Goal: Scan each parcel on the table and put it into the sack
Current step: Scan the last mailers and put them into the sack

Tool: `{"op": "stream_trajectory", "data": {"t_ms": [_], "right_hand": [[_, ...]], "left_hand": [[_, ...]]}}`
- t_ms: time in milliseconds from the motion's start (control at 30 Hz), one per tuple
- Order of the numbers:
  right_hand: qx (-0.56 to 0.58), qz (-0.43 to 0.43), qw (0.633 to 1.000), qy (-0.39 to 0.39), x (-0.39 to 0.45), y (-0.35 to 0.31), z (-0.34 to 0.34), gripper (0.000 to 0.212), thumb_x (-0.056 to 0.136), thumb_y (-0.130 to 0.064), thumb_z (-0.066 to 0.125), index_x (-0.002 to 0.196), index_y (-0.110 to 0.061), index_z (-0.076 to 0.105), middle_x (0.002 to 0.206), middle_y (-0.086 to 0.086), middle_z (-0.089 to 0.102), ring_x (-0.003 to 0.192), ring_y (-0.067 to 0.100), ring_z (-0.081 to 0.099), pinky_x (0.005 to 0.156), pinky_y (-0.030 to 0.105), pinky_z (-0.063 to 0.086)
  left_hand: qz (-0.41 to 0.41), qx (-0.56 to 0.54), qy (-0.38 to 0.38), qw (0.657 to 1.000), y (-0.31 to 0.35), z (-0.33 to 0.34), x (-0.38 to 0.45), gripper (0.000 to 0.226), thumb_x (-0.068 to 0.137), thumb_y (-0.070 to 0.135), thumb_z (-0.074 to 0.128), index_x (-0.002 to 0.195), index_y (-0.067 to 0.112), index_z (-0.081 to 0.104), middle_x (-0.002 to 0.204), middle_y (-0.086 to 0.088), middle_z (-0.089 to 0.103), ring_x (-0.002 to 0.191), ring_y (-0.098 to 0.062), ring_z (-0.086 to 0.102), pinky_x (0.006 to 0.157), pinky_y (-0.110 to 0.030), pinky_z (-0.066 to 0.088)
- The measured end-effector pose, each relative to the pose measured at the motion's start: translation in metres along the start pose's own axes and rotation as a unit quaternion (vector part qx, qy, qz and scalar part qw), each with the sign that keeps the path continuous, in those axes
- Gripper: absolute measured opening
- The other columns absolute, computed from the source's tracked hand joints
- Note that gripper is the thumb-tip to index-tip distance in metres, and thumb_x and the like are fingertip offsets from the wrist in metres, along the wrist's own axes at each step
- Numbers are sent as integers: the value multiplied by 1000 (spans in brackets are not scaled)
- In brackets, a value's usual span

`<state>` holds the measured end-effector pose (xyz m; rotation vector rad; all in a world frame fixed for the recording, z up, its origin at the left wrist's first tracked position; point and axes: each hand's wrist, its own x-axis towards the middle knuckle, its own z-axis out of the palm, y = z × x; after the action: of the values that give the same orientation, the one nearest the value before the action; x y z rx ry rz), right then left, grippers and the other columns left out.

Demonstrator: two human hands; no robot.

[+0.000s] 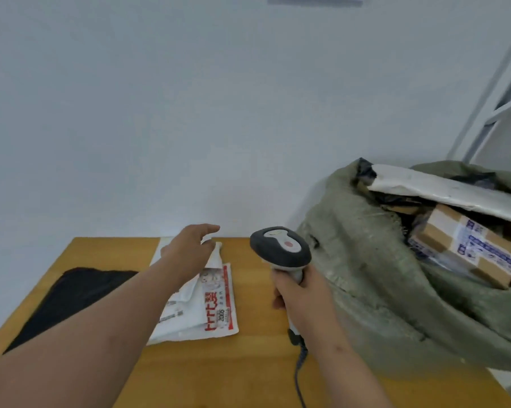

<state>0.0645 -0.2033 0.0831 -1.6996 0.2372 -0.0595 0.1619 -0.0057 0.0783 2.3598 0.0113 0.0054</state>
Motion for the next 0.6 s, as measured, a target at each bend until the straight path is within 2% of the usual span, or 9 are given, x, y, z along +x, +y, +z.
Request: {"op": "stream_trajectory", "data": {"t_ms": [67,100,200,333,500,600], "right_hand": [[-5,14,1000,-11,-2,8,34,7,91,-21,65,95,-15,63,67,-2,62,54,9,61,63,35,56],[-7,22,1000,-19,-3,12,50,5,92,-20,65,93,-16,62,68,-2,62,53,8,61,60,31,54],[-37,35,998,-45,-3,21,89,6,91,-21,65,87,-18,61,70,-1,62,58,8,64,59,27,51],[-62,52,994,-67,6,24,119,6,91,-20,63,87,-16,60,68,-1,60,59,11,60,50,14,45],[-75,66,993,-59,37,30,137,4,92,-23,62,92,-19,62,76,6,69,65,15,63,59,28,54],[-77,80,992,-66,62,41,145,8,92,-25,63,93,-17,62,80,12,70,65,18,64,59,32,54]], "left_hand": [[-43,-8,-13,999,-46,-17,-5,37,100,23,50,136,32,55,133,5,53,94,-19,63,86,-39,55],[-61,1,-17,998,-69,-24,-8,38,100,25,51,137,32,54,135,5,55,95,-17,62,89,-39,54],[-113,28,-27,993,-125,-41,-15,40,98,32,53,137,36,52,136,10,57,107,-15,59,101,-45,47],[-162,38,-26,986,-172,-48,-14,43,96,37,55,139,36,51,137,11,57,120,-16,55,105,-49,42],[-190,48,-42,980,-191,-45,3,45,94,40,57,139,36,51,130,11,60,109,-14,59,101,-47,45],[-202,78,-63,974,-193,-38,20,49,95,37,57,143,33,47,133,8,57,114,-16,57,106,-47,40]]}}
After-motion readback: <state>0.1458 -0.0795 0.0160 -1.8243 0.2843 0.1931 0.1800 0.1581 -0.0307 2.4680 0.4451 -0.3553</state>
